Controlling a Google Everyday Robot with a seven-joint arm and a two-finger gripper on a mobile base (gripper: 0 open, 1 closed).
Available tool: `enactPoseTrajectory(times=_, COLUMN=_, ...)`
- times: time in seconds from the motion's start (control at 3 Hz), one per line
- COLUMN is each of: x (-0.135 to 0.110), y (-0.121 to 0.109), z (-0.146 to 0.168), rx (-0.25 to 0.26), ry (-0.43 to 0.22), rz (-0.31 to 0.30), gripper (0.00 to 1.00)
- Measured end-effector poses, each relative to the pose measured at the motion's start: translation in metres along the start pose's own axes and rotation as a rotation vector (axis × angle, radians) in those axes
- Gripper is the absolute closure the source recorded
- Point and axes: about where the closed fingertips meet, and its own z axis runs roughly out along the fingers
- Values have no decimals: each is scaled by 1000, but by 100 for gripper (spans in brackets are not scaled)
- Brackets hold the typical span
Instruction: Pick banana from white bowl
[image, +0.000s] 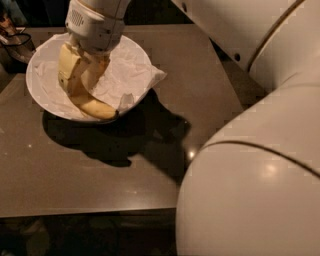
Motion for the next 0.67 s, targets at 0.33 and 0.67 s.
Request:
enactPoseTrajectory(times=0.33, x=15, y=32, z=0, rx=-61, ry=48, rz=37, gripper=100)
enactPoseTrajectory(times=0.67, x=16, y=32, z=0, rx=-62, ry=48, rz=38, gripper=100)
